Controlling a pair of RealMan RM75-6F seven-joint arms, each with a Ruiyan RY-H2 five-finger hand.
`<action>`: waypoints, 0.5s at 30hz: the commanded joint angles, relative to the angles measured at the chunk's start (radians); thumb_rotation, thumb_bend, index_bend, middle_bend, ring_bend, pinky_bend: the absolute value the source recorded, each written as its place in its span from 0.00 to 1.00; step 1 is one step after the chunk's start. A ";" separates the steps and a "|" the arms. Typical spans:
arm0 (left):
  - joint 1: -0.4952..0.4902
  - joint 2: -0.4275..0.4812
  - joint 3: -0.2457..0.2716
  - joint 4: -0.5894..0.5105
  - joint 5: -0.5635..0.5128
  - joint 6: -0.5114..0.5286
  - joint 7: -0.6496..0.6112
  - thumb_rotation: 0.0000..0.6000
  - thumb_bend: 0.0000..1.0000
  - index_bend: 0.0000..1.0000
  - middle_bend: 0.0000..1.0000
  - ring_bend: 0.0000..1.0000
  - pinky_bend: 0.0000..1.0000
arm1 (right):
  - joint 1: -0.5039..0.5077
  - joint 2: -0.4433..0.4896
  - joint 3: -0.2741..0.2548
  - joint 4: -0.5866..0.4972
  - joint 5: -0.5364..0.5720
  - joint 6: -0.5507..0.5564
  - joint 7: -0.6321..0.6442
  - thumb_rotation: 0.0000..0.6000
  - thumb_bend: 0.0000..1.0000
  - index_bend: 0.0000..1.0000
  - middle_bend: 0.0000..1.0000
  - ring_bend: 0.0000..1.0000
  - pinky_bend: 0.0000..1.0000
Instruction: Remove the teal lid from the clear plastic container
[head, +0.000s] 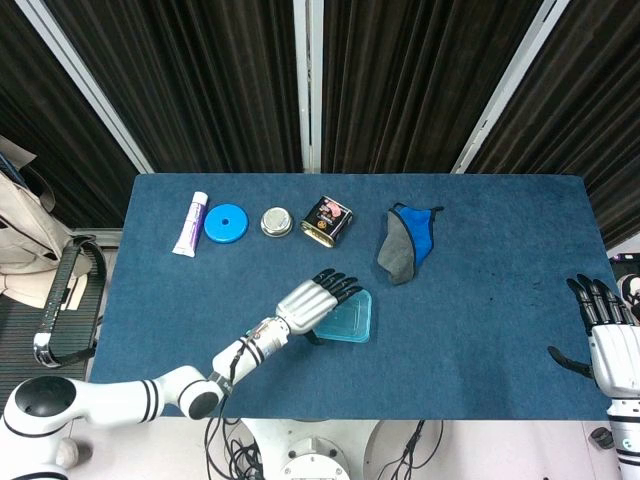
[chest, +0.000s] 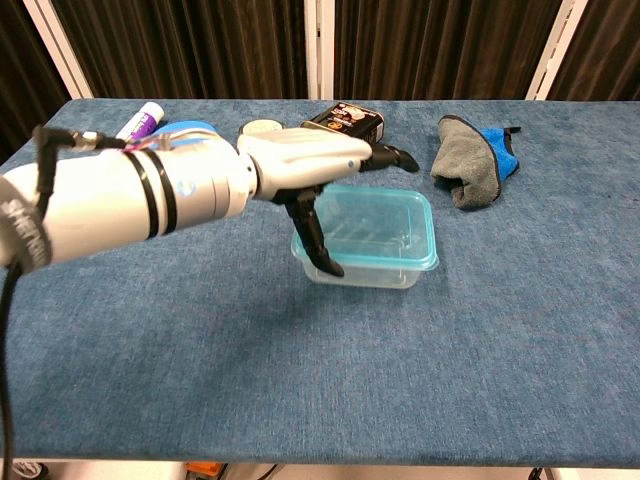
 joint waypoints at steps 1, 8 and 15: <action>-0.032 0.027 -0.020 0.020 -0.108 -0.035 0.043 1.00 0.02 0.03 0.00 0.00 0.00 | 0.003 -0.002 0.000 0.006 0.000 -0.007 0.001 1.00 0.00 0.00 0.05 0.03 0.15; -0.075 0.072 -0.017 -0.004 -0.247 -0.084 0.030 1.00 0.02 0.01 0.00 0.00 0.00 | 0.009 -0.007 0.001 0.015 -0.004 -0.013 0.011 1.00 0.00 0.00 0.04 0.03 0.15; -0.140 0.066 -0.004 0.010 -0.294 -0.100 0.031 1.00 0.02 0.00 0.00 0.00 0.00 | 0.009 -0.006 0.000 0.012 -0.006 -0.014 0.009 1.00 0.00 0.00 0.04 0.03 0.15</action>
